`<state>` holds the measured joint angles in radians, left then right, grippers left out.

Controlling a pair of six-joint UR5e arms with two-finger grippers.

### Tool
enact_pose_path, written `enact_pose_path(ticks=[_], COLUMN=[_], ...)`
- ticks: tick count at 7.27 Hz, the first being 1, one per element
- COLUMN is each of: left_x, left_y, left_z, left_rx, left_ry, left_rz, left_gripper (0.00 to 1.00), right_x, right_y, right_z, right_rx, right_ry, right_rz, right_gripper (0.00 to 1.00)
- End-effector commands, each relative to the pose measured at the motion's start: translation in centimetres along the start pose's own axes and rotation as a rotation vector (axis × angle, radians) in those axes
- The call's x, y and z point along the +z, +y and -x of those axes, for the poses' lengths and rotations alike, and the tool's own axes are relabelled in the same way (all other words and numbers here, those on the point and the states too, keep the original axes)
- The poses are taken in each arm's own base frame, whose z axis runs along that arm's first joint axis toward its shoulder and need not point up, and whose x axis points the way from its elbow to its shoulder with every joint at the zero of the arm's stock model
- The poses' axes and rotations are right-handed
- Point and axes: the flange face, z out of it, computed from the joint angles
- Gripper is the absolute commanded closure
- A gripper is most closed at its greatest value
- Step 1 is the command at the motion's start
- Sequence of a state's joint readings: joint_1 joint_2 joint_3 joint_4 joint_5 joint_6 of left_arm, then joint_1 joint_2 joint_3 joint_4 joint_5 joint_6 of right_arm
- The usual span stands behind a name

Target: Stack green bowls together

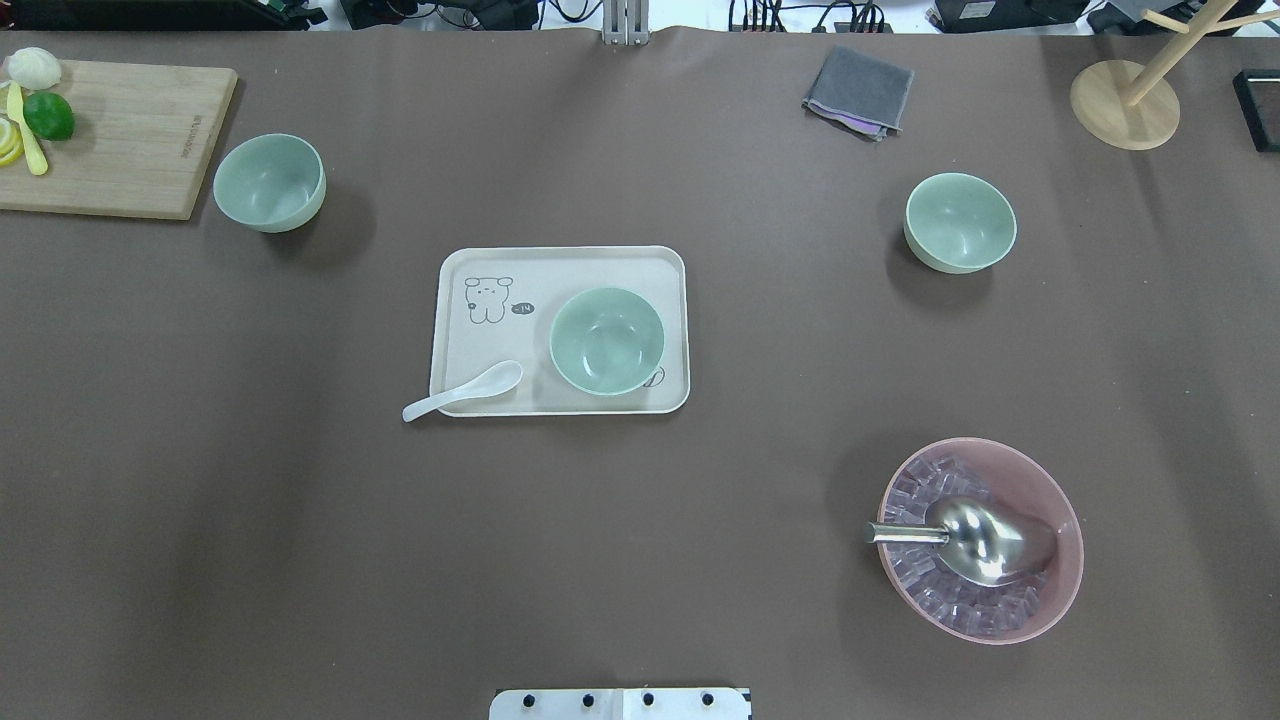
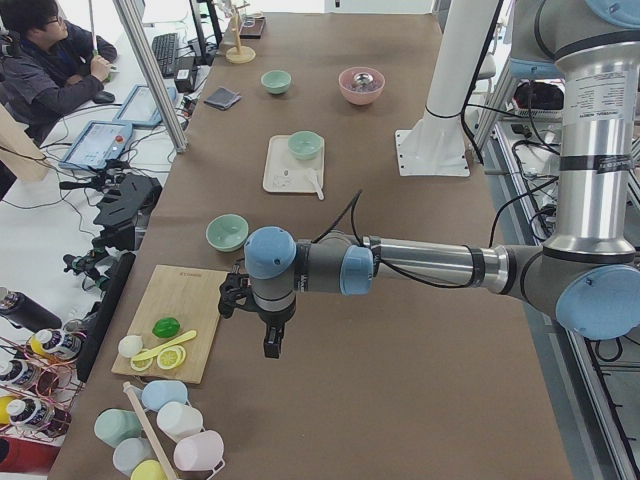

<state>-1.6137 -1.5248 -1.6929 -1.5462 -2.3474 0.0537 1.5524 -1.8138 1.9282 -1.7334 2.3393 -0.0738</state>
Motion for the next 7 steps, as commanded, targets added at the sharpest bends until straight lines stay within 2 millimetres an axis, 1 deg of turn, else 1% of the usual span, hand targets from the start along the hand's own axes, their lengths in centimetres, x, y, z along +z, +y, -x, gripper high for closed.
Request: enact_pose_path(ticks=[1,3,5,6,7], left_x=[-0.1,-0.8,-2.2,-2.8,-4.2], left_y=[-0.2,-0.3,-0.8,-1.1,-2.3], left_z=[-0.2,-1.0,-2.7,-3.4,-5.3], left_rx=[0.007,0.022,0.057,0.071,0.112], left_ry=[-0.003,0.002,0.001,-0.001,0.002], left_rz=[-0.003,-0.018,-0.048,-0.06,-0.089], left_gripper=[0.02,0.02,0.02,0.02,0.02], right_x=[0.0,-0.4,-1.6,-2.6,-4.8], right_y=[0.0,-0.1,-0.8,-1.3,-2.1], right_z=[0.0,0.3,1.4,2.3,4.4], right_rx=[0.001,-0.007,-0.04,-0.061,-0.101], right_ry=[0.0,-0.002,0.004,0.004,0.005], right_rz=[0.001,-0.009,-0.036,-0.058,-0.107], right_gripper=[0.0,0.0,0.0,0.0,0.0])
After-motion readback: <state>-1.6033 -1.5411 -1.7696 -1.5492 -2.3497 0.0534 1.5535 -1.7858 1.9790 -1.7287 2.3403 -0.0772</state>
